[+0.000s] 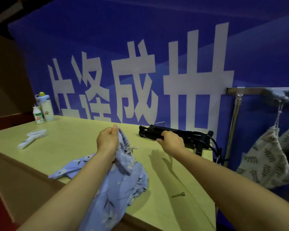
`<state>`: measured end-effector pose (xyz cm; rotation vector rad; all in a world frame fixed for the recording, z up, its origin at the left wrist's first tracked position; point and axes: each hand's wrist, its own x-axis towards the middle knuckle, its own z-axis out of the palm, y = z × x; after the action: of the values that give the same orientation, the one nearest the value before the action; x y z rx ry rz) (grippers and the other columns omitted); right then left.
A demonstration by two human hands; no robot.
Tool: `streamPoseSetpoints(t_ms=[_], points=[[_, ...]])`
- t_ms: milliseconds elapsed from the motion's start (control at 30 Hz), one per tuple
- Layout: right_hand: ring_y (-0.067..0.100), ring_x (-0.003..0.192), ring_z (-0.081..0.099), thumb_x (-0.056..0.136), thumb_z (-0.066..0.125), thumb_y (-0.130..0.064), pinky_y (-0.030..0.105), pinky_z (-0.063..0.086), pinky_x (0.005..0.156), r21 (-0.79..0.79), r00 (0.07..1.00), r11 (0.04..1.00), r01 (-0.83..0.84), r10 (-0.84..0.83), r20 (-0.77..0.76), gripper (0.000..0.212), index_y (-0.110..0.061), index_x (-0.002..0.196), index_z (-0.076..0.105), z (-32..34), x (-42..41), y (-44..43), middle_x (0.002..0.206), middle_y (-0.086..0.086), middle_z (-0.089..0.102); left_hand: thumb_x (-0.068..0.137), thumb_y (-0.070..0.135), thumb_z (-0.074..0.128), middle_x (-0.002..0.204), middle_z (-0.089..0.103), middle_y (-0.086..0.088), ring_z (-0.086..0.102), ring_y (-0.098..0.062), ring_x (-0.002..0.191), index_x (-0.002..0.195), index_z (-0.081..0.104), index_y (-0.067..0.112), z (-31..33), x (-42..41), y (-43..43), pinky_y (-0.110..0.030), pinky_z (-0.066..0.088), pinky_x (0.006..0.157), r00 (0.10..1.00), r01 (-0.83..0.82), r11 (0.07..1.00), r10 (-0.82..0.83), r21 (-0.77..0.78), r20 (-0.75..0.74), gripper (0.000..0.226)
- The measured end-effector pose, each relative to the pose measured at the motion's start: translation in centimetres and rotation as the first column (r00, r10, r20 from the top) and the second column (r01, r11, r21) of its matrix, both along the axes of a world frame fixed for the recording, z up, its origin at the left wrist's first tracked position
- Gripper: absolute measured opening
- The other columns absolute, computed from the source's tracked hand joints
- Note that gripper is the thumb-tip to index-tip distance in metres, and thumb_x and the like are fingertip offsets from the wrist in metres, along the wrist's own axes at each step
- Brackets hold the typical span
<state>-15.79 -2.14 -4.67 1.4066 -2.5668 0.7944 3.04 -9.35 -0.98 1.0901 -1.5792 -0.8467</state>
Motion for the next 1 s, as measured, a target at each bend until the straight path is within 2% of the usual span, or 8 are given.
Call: streamPoseSetpoints(t_ms=[100, 200, 267, 333, 433, 567, 800, 1000], points=[[0.026, 0.11, 0.055, 0.094, 0.052, -0.037, 0.039, 0.04, 0.095, 0.059, 0.995, 0.997, 0.053, -0.047, -0.088, 0.036, -0.014, 0.12, 0.053, -1.3, -2.4, -0.9, 0.119, 0.006, 0.059, 0.1, 0.025, 0.04, 0.065, 0.048, -0.009, 0.043, -0.024, 0.072, 0.061, 0.047, 0.009, -0.9, -1.3, -1.1, -0.032, 0.034, 0.069, 1.0, -0.009, 1.0, 0.009, 0.005, 0.02, 0.043], [0.023, 0.129, 0.044, 0.093, 0.054, -0.028, 0.043, 0.027, 0.112, 0.072, 0.991, 0.996, 0.06, -0.051, -0.124, 0.04, -0.016, 0.131, 0.047, -2.6, -4.4, -2.5, 0.133, 0.003, 0.052, 0.1, 0.025, 0.04, 0.058, 0.04, -0.006, 0.036, -0.023, 0.063, 0.054, 0.039, 0.013, -1.7, -2.3, -1.9, -0.031, 0.031, 0.067, 0.999, -0.023, 0.999, 0.022, 0.022, 0.048, 0.047], [0.022, 0.138, 0.034, 0.093, 0.053, -0.022, 0.046, 0.016, 0.117, 0.092, 0.992, 0.994, 0.057, -0.046, -0.118, 0.047, -0.017, 0.138, 0.041, -3.4, -5.3, -3.6, 0.143, 0.002, 0.046, 0.1, 0.025, 0.04, 0.057, 0.038, -0.006, 0.033, -0.021, 0.058, 0.054, 0.037, 0.013, -2.3, -2.8, -2.6, -0.031, 0.03, 0.066, 0.998, -0.028, 0.999, 0.026, 0.029, 0.06, 0.048], [0.024, 0.138, 0.034, 0.092, 0.053, -0.02, 0.047, 0.013, 0.118, 0.096, 0.992, 0.994, 0.059, -0.048, -0.12, 0.048, -0.017, 0.138, 0.041, -3.7, -6.0, -4.3, 0.142, 0.003, 0.046, 0.1, 0.026, 0.04, 0.058, 0.038, -0.008, 0.032, -0.021, 0.057, 0.054, 0.037, 0.012, -2.8, -3.2, -3.3, -0.032, 0.03, 0.065, 0.996, -0.037, 0.999, 0.034, 0.035, 0.079, 0.048], [0.027, 0.127, 0.043, 0.09, 0.052, -0.019, 0.047, 0.021, 0.115, 0.112, 0.985, 0.989, 0.092, -0.074, -0.157, 0.04, -0.017, 0.13, 0.047, -4.1, -6.5, -4.8, 0.131, 0.005, 0.053, 0.1, 0.026, 0.04, 0.057, 0.033, -0.008, 0.028, -0.021, 0.055, 0.054, 0.034, 0.012, -3.5, -3.6, -4.0, -0.033, 0.028, 0.065, 0.995, -0.032, 0.998, 0.027, 0.052, 0.093, 0.049], [0.026, 0.124, 0.041, 0.09, 0.056, -0.023, 0.043, 0.027, 0.111, 0.126, 0.96, 0.983, 0.134, -0.097, -0.262, 0.037, -0.016, 0.126, 0.053, -4.5, -6.9, -5.3, 0.127, 0.006, 0.051, 0.1, 0.026, 0.04, 0.055, 0.03, -0.008, 0.025, -0.02, 0.052, 0.053, 0.032, 0.012, -4.1, -4.0, -4.2, -0.034, 0.026, 0.065, 0.994, -0.017, 0.998, 0.01, 0.063, 0.108, 0.05], [0.026, 0.118, 0.049, 0.088, 0.061, -0.026, 0.041, 0.035, 0.105, 0.072, 0.97, 0.988, 0.139, -0.121, -0.21, 0.039, -0.016, 0.123, 0.049, -4.8, -7.6, -6.0, 0.122, 0.006, 0.058, 0.1, 0.026, 0.04, 0.055, 0.026, -0.008, 0.022, -0.02, 0.051, 0.054, 0.029, 0.012, -4.6, -3.8, -4.6, -0.03, 0.02, 0.055, 0.994, -0.02, 0.998, 0.013, 0.062, 0.111, 0.049], [0.025, 0.11, 0.055, 0.088, 0.062, -0.035, 0.038, 0.041, 0.095, 0.203, 0.959, 0.967, 0.153, -0.095, -0.268, 0.036, -0.014, 0.117, 0.058, -4.6, -7.0, -5.5, 0.114, 0.006, 0.06, 0.1, 0.026, 0.039, 0.055, 0.027, -0.007, 0.024, -0.021, 0.055, 0.055, 0.03, 0.011, -4.3, -3.4, -4.4, -0.03, 0.019, 0.052, 0.993, -0.024, 0.998, 0.017, 0.059, 0.116, 0.049]])
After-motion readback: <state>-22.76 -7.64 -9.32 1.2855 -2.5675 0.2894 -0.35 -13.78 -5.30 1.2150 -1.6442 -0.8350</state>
